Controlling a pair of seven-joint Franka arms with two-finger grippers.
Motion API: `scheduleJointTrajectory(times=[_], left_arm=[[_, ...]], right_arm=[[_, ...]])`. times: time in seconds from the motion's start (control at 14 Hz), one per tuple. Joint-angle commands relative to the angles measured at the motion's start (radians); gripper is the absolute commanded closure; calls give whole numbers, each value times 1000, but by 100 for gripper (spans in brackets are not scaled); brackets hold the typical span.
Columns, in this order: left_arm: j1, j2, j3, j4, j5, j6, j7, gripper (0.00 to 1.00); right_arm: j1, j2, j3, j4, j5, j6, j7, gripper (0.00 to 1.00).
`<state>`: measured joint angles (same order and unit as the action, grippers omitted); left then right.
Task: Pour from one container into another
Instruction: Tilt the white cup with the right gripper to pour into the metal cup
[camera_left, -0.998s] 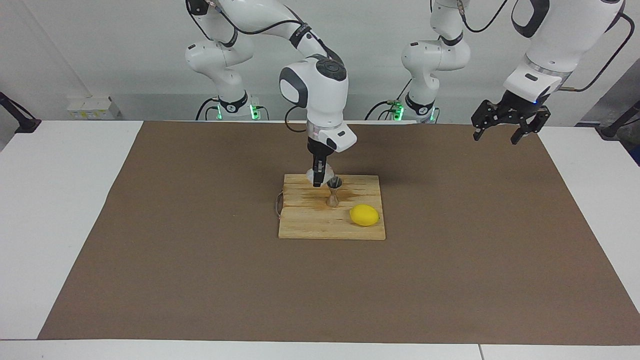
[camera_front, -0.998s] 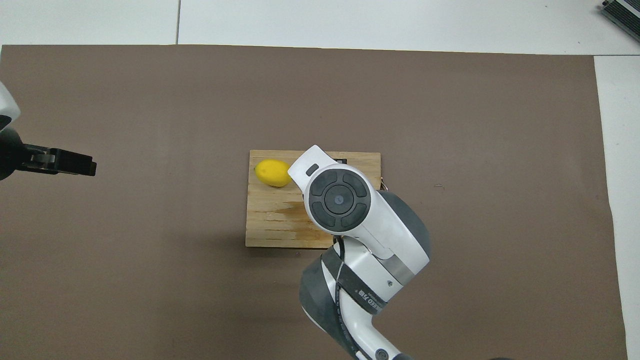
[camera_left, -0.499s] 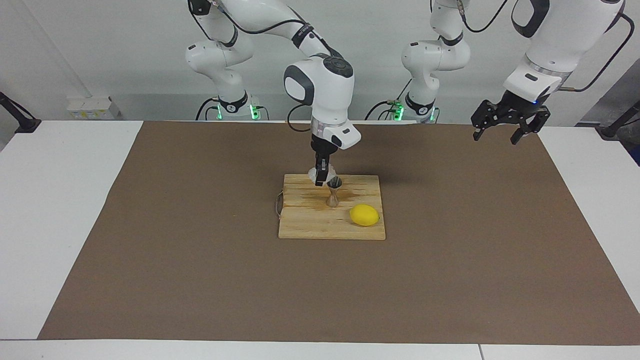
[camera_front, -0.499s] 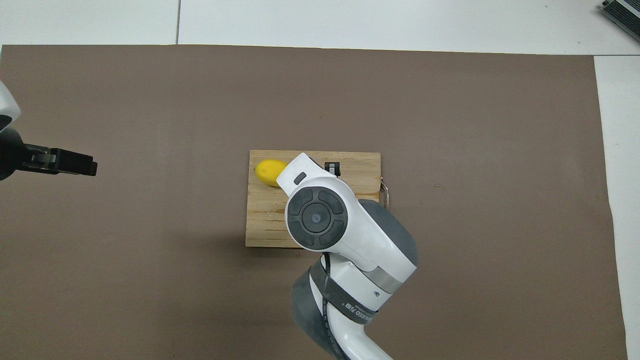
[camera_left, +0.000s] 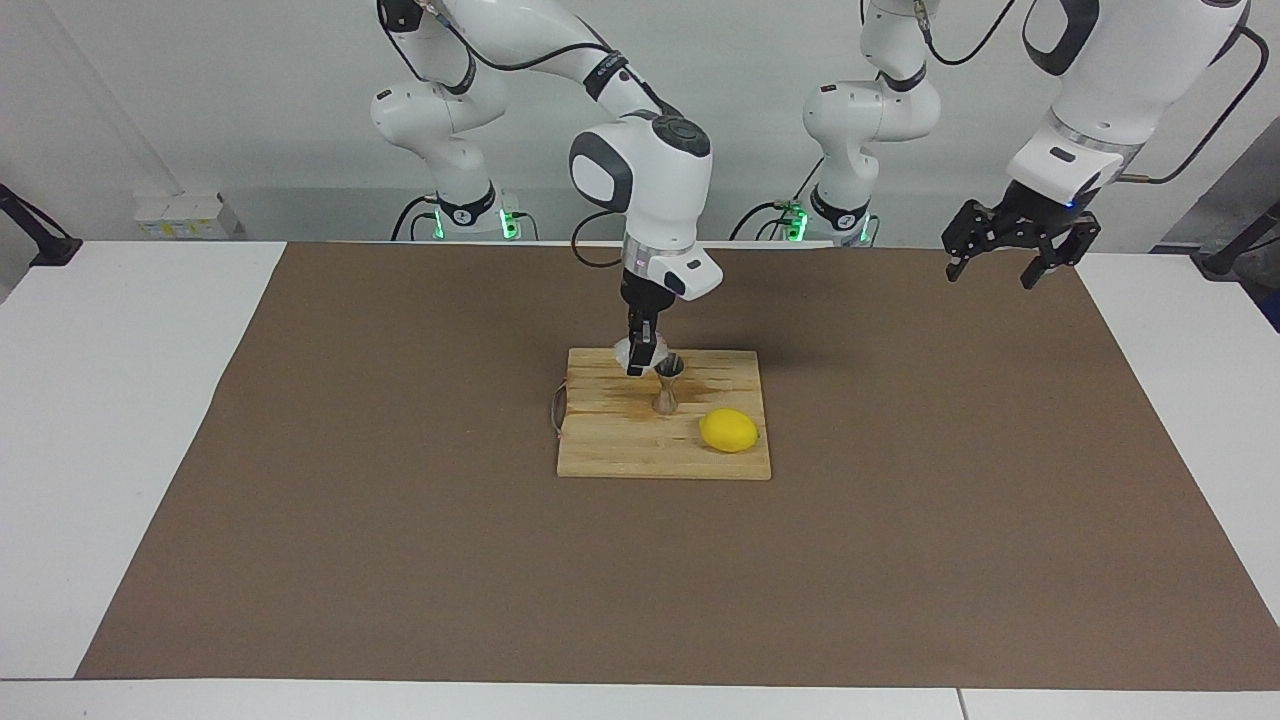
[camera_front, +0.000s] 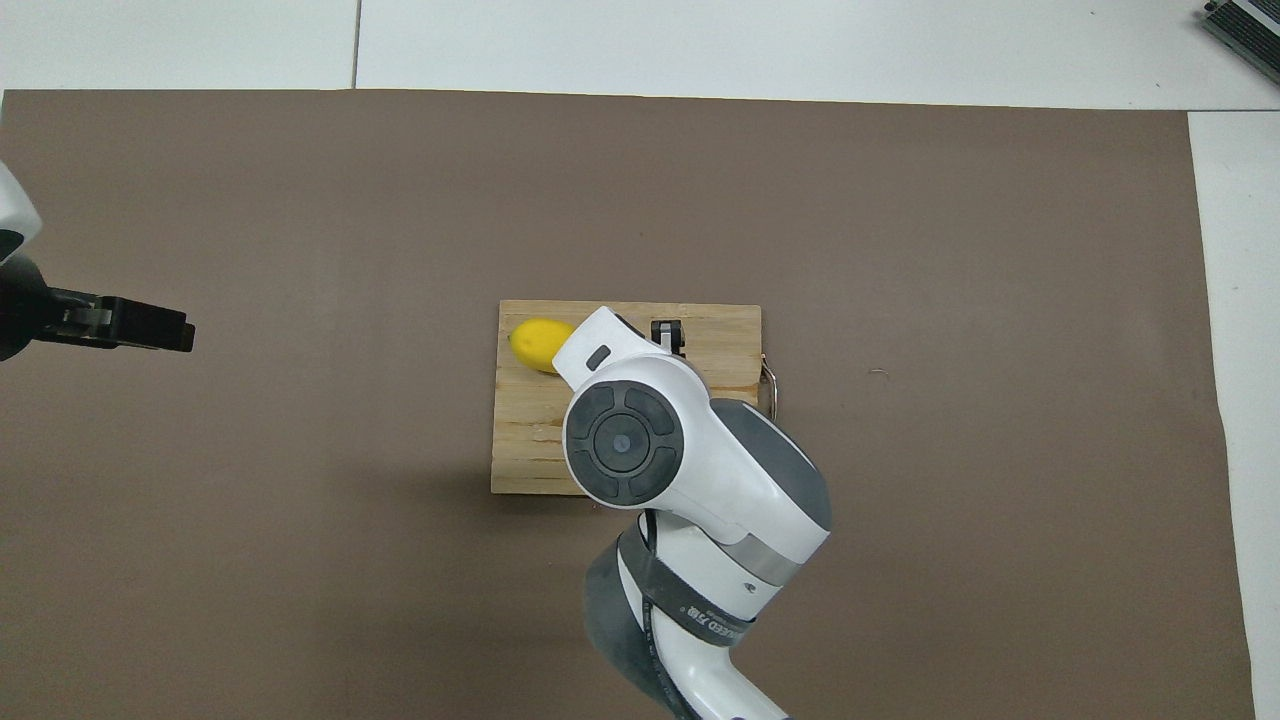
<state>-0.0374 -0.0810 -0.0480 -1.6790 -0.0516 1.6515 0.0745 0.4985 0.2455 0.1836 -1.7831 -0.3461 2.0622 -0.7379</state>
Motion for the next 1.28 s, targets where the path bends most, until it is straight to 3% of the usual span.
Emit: scheduleJointTrajectory(times=[0.0, 1.21], left_arm=[[-12, 9, 7, 18, -7, -16, -15, 0], [-13, 9, 7, 16, -7, -19, -15, 0]], right_arm=[[0, 8, 4, 8, -51, -11, 26, 100], [37, 0, 4, 5, -137, -43, 40, 100]])
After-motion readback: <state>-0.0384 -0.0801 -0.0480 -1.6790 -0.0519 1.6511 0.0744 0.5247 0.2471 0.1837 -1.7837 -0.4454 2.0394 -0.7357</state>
